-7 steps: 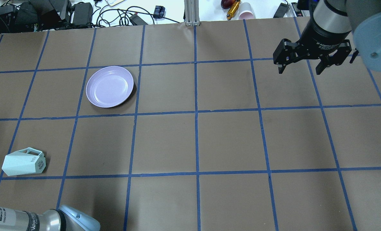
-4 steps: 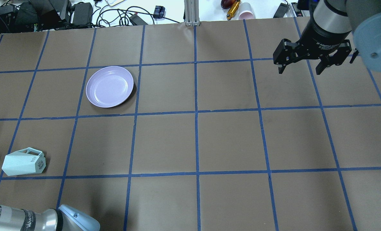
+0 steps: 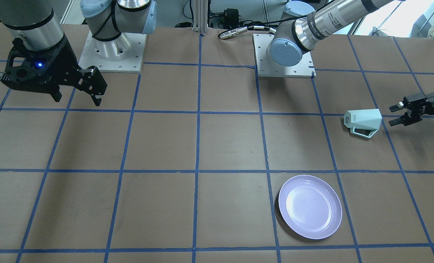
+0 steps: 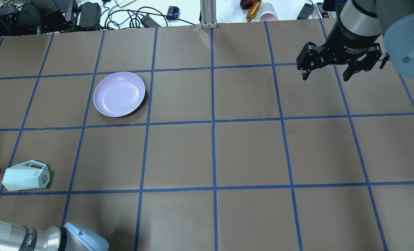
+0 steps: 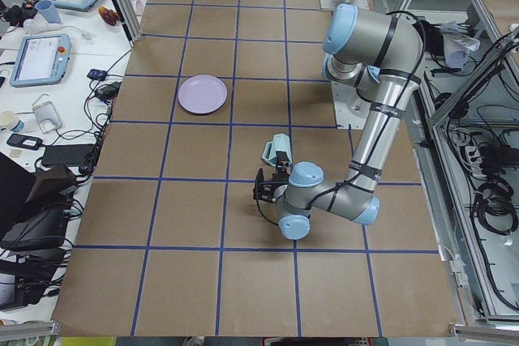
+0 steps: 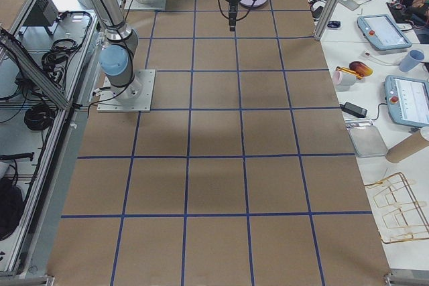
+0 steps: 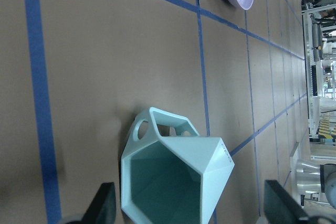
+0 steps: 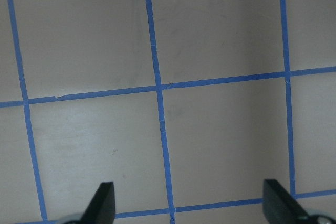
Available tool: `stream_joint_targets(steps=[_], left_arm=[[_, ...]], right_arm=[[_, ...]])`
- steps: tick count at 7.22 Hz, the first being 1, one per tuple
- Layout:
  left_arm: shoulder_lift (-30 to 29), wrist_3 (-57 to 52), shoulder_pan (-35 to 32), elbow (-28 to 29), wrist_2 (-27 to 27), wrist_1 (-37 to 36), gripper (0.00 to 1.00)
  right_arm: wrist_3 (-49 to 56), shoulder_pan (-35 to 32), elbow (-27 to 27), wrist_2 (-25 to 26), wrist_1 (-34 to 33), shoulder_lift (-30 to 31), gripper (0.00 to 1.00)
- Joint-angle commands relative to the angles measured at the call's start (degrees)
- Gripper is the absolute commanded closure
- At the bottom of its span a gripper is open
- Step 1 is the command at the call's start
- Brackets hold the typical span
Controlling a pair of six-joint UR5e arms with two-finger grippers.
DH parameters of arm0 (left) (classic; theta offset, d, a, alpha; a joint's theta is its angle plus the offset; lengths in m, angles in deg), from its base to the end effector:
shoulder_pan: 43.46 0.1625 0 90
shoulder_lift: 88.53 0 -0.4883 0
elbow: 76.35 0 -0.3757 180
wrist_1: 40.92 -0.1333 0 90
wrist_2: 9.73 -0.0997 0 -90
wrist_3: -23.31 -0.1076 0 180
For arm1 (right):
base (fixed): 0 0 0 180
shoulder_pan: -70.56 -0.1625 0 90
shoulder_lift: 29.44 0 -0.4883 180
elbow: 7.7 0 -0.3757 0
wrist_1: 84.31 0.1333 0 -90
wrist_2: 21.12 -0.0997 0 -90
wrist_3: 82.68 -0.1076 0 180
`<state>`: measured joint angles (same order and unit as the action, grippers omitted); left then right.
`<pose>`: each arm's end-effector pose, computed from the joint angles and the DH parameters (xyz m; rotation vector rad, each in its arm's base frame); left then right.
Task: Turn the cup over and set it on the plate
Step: 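Lower the left gripper over the mug lying on its side, then close the left gripper on the mug's base and lift it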
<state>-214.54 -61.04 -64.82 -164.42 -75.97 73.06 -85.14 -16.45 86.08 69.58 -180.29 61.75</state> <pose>0.4641 -0.3712 0.2103 -0.0434 -2.0795 0.1548 0.1072 -0.4773 0.5322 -0.1493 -3.1242 0.0925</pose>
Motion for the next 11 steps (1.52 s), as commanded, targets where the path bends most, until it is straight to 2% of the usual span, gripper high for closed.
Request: stream_joint_targets(steps=[1,8,11], left_arm=[[-1.1,-0.8,-0.4,-0.2,0.3,5.8,0.00],[-4.3,-0.6,-0.7,-0.5,0.1,6.0,0.00],[-4.4,-2.0,-1.1,-3.1,0.1,5.8,0.06]], right_arm=[[0.0,0.0,0.0,-0.1,0.0,0.0,0.00],[0.0,0.0,0.0,0.0,0.0,0.0,0.00],[0.0,0.0,0.0,0.0,0.0,0.0,0.00]])
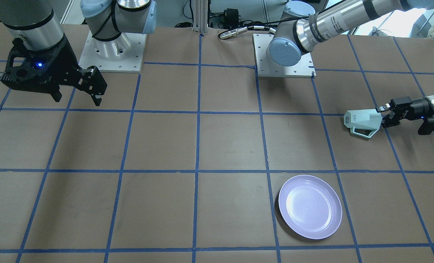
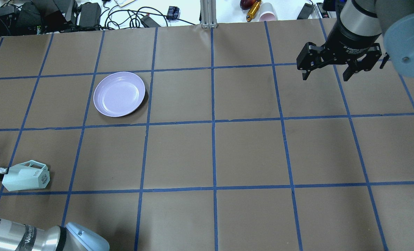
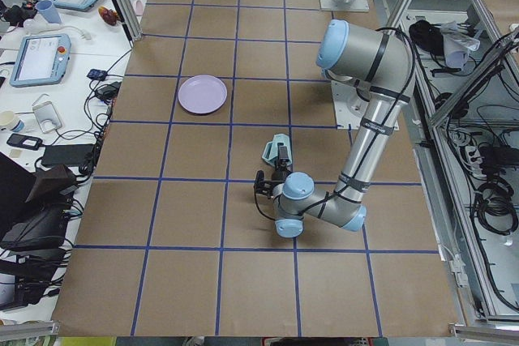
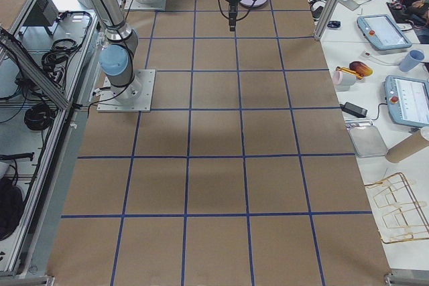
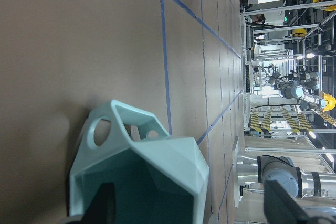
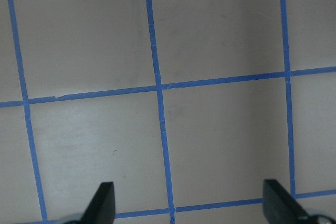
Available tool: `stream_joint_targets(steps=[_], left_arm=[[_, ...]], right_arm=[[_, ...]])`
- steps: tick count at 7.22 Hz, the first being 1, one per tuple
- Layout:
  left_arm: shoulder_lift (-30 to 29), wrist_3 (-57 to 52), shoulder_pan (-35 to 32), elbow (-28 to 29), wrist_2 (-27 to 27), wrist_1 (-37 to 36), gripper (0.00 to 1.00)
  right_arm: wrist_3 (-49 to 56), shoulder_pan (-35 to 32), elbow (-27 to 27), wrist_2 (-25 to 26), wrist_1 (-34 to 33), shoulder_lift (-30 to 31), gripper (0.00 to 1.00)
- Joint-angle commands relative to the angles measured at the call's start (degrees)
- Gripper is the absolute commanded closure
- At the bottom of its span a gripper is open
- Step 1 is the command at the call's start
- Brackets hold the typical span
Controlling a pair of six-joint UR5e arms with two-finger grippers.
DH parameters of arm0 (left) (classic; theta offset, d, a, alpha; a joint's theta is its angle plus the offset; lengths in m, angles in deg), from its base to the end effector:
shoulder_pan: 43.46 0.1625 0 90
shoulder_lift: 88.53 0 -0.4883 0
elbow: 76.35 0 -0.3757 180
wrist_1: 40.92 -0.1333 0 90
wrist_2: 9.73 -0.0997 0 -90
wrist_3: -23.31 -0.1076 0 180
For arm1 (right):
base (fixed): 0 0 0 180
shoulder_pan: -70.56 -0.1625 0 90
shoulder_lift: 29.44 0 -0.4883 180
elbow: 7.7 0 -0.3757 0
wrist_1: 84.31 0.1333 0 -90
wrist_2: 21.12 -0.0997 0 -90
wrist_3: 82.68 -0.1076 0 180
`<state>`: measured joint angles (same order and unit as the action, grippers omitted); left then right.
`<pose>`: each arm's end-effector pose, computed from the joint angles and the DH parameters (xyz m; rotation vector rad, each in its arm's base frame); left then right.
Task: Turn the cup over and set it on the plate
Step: 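Close the left gripper on the mug's base and lift it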
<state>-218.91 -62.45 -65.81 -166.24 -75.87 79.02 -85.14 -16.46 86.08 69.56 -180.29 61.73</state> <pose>0.4361 -0.3705 0.1645 -0.0200 -1.8863 0.0820 0.1073 -0.4774 0.5320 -0.1490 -3.1246 0.0919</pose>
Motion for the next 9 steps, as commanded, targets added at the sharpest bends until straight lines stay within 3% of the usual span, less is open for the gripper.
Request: stream_joint_targets(steps=[1,4,7,9], left_arm=[[0.1,-0.5,-0.2,-2.0,0.3,-0.1,0.06],[0.6,-0.6,-0.9,-2.9,1.4,0.2,0.09],[0.7,-2.0,-0.9,-3.1,1.4,0.1,0.32],[0.7,-2.3,-1.0,-3.5,1.4,0.1,0.32]], right_arm=[[0.0,0.0,0.0,0.0,0.0,0.0,0.00],[0.0,0.0,0.0,0.0,0.0,0.1,0.00],[0.0,0.0,0.0,0.0,0.0,0.0,0.00],[0.0,0.0,0.0,0.0,0.0,0.0,0.00]])
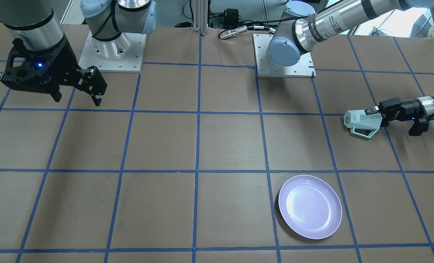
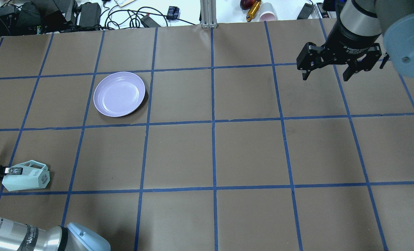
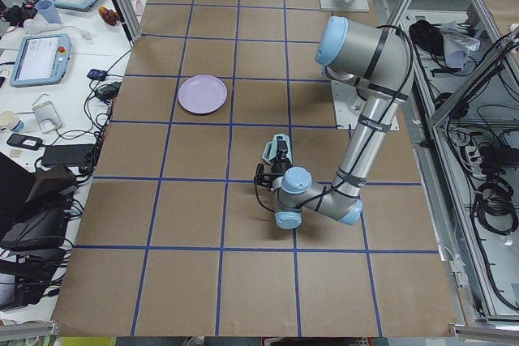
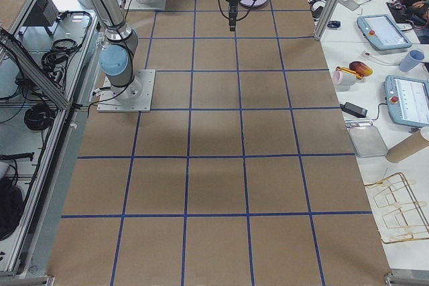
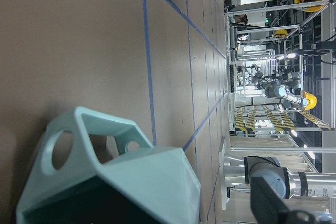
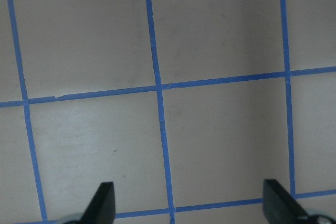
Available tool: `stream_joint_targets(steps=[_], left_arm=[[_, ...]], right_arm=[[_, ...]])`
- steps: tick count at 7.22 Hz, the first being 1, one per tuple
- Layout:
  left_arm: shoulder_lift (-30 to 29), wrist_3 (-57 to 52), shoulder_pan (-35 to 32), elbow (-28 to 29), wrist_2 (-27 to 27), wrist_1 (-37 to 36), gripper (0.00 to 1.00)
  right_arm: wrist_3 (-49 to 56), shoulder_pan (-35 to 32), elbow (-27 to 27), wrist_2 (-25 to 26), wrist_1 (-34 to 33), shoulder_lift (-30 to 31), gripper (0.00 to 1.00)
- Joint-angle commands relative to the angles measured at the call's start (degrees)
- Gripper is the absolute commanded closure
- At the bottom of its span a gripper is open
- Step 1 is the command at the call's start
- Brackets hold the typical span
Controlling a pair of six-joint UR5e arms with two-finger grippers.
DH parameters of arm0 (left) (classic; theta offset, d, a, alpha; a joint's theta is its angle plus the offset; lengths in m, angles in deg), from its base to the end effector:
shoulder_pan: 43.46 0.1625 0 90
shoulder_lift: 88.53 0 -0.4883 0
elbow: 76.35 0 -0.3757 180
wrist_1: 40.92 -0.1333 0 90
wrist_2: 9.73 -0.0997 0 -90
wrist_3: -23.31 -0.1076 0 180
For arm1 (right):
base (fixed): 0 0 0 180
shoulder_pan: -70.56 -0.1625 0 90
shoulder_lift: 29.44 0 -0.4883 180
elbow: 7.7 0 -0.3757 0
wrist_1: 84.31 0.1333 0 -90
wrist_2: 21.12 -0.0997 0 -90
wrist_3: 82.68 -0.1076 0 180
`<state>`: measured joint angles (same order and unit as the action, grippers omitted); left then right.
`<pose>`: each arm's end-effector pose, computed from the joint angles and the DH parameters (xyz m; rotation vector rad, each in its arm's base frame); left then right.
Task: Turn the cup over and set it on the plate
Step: 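Close the left gripper on the mug's base and lift it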
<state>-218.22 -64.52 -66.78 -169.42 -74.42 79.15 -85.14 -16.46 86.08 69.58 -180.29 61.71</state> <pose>0.4104 -0.3722 0.1592 -0.0376 -1.8418 0.1023 0.1073 -0.4775 0.5319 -0.1490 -3.1242 0.0914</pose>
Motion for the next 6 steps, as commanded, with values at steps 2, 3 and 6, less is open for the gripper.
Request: stream_joint_targets(steps=[2,3,6], left_arm=[[0.0,-0.8,-0.1,-0.8,0.1,-0.2,0.47],[0.0,-1.5,-0.1,-0.9,0.1,-0.2,0.72],[0.0,-1.2,-0.1,-0.8,0.3,-0.3,1.00]], right_arm=[[0.0,0.0,0.0,0.0,0.0,0.0,0.00],[0.0,0.0,0.0,0.0,0.0,0.1,0.00],[0.0,0.0,0.0,0.0,0.0,0.0,0.00]])
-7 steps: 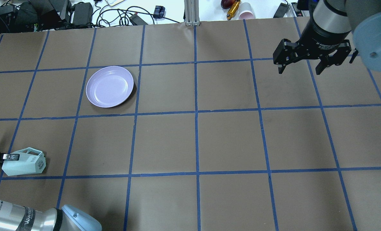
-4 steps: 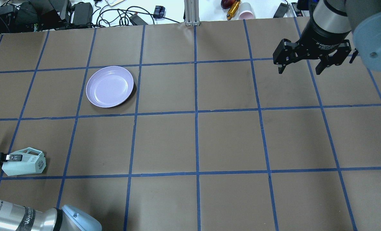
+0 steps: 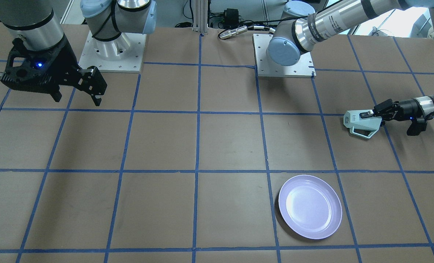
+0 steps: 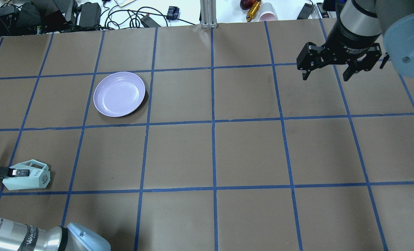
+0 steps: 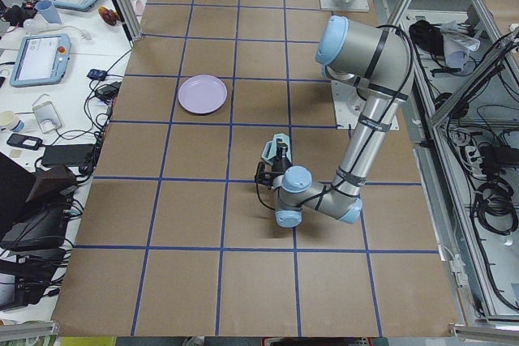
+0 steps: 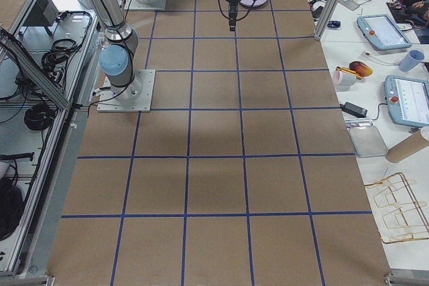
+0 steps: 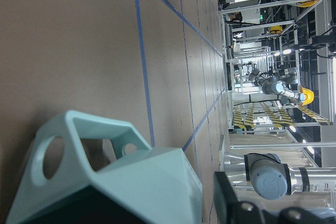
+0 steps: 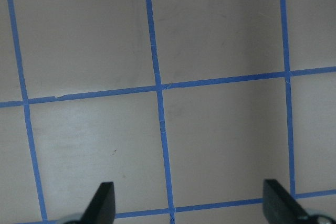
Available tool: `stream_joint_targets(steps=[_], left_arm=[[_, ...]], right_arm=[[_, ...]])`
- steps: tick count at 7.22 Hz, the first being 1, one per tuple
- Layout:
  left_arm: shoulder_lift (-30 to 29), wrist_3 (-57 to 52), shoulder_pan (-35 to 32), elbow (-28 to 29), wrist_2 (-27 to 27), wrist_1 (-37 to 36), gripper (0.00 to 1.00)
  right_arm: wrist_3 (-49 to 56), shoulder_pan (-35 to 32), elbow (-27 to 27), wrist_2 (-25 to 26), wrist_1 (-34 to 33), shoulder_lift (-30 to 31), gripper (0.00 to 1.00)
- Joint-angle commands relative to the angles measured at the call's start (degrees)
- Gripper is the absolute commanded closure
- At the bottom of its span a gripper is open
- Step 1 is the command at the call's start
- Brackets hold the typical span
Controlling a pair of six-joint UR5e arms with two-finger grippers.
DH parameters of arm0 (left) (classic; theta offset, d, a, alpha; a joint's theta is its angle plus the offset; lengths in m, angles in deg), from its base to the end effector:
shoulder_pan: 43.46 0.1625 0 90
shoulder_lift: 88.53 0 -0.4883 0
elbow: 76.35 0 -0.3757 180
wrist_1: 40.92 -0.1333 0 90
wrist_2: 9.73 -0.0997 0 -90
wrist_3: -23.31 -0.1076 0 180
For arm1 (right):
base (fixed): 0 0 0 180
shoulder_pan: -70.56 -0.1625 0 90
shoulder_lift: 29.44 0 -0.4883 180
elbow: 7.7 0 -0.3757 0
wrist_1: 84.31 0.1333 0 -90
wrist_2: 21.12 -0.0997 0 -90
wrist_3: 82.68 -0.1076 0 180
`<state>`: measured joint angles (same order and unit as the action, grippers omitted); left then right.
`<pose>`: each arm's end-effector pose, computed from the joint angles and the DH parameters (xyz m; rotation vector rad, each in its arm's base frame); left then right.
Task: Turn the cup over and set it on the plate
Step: 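Close the left gripper on the mug's base and lift it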
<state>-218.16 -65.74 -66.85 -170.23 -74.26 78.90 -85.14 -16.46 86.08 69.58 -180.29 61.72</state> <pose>0.4055 -0.3710 0.1565 -0.0535 -1.8335 0.1157 0.1073 -0.4775 0.5320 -0.1490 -3.1242 0.0916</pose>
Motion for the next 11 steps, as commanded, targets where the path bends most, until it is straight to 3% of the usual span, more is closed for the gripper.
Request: stream_joint_targets(steps=[1,7,11], left_arm=[[0.1,0.4,0.0,0.0,1.1,0.0,1.00],[0.4,0.5,0.0,0.0,1.6,0.2,1.00],[3.8,4.1,0.0,0.0,4.8,1.0,1.00]], right_arm=[[0.0,0.0,0.0,0.0,0.0,0.0,0.00],[0.0,0.0,0.0,-0.1,0.0,0.1,0.00],[0.0,0.0,0.0,0.0,0.0,0.0,0.00]])
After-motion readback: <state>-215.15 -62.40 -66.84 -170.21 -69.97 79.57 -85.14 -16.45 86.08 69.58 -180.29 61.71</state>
